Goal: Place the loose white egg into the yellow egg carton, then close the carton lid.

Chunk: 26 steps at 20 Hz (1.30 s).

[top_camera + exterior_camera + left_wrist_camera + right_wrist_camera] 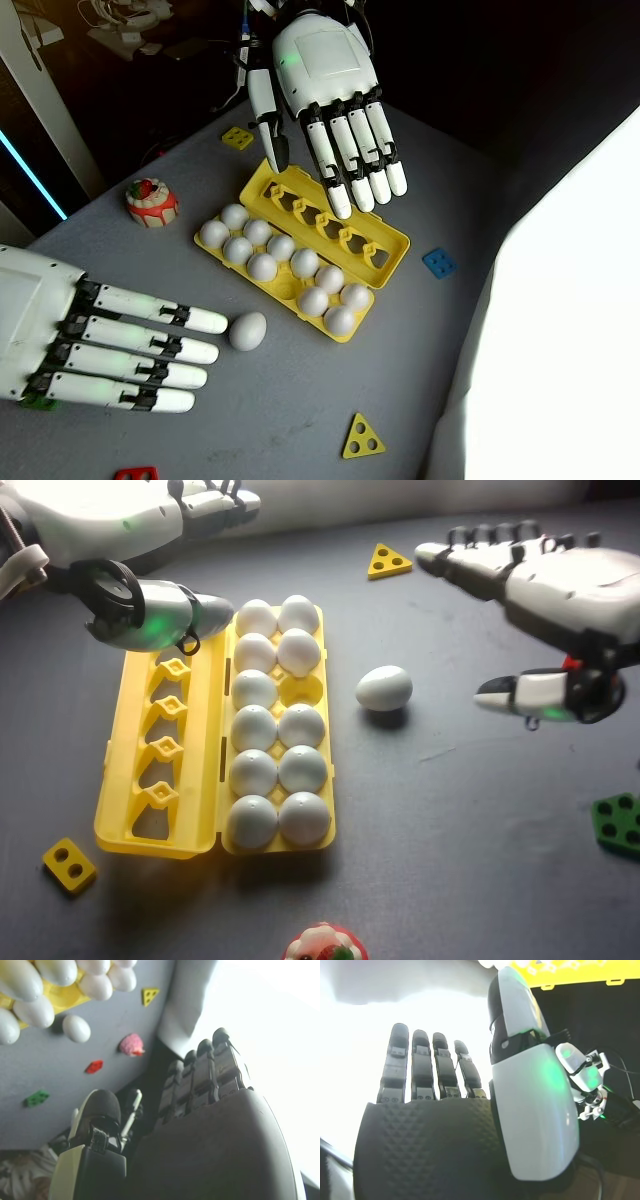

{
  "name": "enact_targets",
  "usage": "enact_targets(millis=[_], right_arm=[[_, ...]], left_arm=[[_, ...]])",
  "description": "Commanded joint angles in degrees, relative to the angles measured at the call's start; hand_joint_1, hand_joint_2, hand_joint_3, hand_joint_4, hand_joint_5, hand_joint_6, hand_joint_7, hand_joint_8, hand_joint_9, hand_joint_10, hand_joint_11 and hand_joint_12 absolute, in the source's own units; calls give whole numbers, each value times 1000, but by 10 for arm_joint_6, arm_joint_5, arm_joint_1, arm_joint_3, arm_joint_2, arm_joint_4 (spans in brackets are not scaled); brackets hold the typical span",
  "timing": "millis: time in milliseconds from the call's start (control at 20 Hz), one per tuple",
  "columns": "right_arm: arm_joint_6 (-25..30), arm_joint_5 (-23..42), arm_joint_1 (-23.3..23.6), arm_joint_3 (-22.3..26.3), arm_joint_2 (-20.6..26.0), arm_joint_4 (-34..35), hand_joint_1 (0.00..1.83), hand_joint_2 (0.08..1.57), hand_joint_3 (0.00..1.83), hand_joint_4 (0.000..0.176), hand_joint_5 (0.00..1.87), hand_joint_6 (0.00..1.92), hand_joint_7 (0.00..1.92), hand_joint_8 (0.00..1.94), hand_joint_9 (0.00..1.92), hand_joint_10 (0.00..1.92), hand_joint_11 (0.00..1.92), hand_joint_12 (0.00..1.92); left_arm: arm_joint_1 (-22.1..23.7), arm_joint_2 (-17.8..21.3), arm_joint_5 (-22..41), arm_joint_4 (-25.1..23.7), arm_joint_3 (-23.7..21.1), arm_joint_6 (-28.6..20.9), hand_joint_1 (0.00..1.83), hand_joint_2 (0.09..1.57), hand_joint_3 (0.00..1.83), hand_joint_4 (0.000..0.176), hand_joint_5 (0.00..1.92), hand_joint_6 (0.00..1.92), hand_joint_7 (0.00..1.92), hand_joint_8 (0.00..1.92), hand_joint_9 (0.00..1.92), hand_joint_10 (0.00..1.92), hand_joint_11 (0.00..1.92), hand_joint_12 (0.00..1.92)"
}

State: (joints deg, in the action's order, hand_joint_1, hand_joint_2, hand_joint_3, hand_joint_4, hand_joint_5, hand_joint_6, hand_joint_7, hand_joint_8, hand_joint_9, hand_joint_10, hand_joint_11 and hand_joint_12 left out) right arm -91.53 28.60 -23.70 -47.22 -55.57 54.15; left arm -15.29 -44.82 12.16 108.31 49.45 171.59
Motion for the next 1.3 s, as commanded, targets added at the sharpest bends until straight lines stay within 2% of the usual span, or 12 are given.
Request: enact_targets(millis=[0,200,350,450,500,600,750,800,900,950,1050,1250], right_arm=[[0,39,10,-9,-3,-1,1219,1114,16,20,0,0,46,1,57,7,0,208],[-6,10,26,-49,-47,75,1202,1128,20,22,0,0,34,4,78,8,0,260],[-6,3,31,-76,-77,107,1178,1136,20,15,0,0,36,1,62,2,0,132],[-6,2,31,-97,-97,130,1121,1148,21,20,29,7,71,3,92,5,0,278],[-6,0,31,-107,-105,144,1129,1084,0,20,125,19,169,6,169,16,0,522],[-6,-10,31,-123,-119,169,1158,1089,0,11,153,11,170,2,143,9,0,453],[-6,-16,30,-130,-127,172,1140,1121,12,20,104,1,92,0,101,5,0,360],[-6,-16,29,-131,-129,172,1147,1109,6,17,99,0,82,0,111,8,0,352],[-6,-16,24,-140,-136,172,1144,1110,6,5,104,2,100,3,119,5,0,418],[-6,-16,21,-145,-140,172,1156,1114,7,4,94,3,96,2,123,5,0,485],[-6,-16,18,-154,-149,172,1156,1133,16,14,60,1,47,2,92,3,0,405],[-6,-13,12,-166,-164,172,1216,1104,3,25,97,5,57,0,86,1,0,440]], left_arm=[[8,-1,-19,-11,2,2,76,1481,16,7,0,0,0,0,0,0,0,46],[14,-16,-29,-11,26,2,98,1474,6,17,4,1,0,0,0,0,9,5],[17,-21,13,-10,29,2,138,1464,0,6,29,12,20,5,41,14,0,355],[15,-21,32,-3,27,2,204,1441,0,8,19,5,22,3,43,11,0,260],[12,-18,37,8,27,2,213,1436,0,8,37,12,17,1,42,10,0,251],[9,-13,50,29,24,2,228,1421,0,16,89,19,67,9,80,15,0,287],[5,-7,109,41,7,2,243,1418,0,16,86,3,73,1,70,3,0,205],[4,-7,116,47,4,2,270,1406,0,13,56,2,73,0,88,7,0,279],[0,-5,113,55,2,2,273,1404,0,17,91,13,116,8,124,12,0,445],[-3,-5,106,56,3,2,256,1410,0,17,101,13,122,5,122,8,0,424],[-6,-5,104,59,4,2,307,1403,0,0,121,9,116,1,110,2,0,451],[-7,-3,96,54,5,2,220,1432,9,0,52,0,103,4,118,8,0,501]])
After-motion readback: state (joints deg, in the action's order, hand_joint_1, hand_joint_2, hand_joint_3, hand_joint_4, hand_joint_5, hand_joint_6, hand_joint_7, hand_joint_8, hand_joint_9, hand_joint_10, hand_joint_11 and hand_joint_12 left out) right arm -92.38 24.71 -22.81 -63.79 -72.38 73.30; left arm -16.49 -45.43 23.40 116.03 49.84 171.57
